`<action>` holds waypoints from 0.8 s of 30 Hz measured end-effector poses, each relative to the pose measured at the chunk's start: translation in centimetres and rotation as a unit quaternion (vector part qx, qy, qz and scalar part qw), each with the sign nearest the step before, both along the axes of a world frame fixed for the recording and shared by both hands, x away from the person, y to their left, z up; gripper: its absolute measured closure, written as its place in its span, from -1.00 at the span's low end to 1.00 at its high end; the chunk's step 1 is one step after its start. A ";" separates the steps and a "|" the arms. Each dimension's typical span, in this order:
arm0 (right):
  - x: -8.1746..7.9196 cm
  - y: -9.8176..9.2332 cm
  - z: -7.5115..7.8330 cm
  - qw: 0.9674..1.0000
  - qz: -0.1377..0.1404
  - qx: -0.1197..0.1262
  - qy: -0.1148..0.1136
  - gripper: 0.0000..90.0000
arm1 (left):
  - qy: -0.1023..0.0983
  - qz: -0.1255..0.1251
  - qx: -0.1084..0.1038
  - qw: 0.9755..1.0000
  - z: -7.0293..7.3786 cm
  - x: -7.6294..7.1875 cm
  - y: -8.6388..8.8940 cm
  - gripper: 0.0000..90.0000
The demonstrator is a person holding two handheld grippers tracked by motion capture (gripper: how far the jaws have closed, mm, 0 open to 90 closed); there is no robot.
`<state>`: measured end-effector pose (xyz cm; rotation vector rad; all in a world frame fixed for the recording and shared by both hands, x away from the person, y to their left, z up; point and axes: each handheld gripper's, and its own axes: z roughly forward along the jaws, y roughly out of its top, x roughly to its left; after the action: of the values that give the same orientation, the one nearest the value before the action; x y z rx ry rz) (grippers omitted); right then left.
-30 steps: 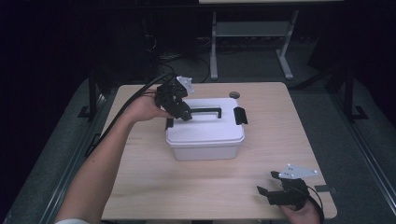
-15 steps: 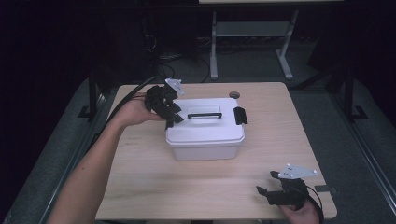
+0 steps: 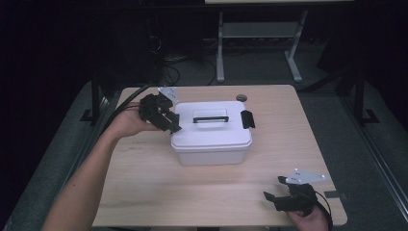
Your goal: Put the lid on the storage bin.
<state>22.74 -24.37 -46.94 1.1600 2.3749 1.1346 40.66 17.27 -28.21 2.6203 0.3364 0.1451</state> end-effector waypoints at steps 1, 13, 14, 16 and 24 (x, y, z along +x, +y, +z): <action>0.0 0.0 0.0 1.000 0.000 0.000 0.000 -0.57 | 0.000 0.000 0.000 1.000 0.0 -0.1 0.1 0.19; 0.0 -0.1 -0.1 1.000 -0.001 -0.002 0.000 -0.57 | 0.001 0.016 -0.011 1.000 -0.5 -1.5 2.4 0.17; 0.0 -0.1 -0.1 1.000 -0.001 -0.002 -0.001 -0.57 | 0.002 0.016 -0.012 1.000 -0.5 -1.6 2.5 0.17; 0.0 0.0 -0.1 1.000 -0.002 -0.001 0.001 -0.57 | 0.002 0.021 -0.013 1.000 -0.8 -1.9 3.1 0.16; 0.0 0.0 -0.1 1.000 -0.002 -0.002 0.001 -0.57 | 0.007 0.029 -0.018 0.999 -1.6 -2.6 4.1 0.14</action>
<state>22.76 -24.39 -47.02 1.1647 2.3747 1.1262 38.10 21.40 -29.83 2.5776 0.4159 0.1375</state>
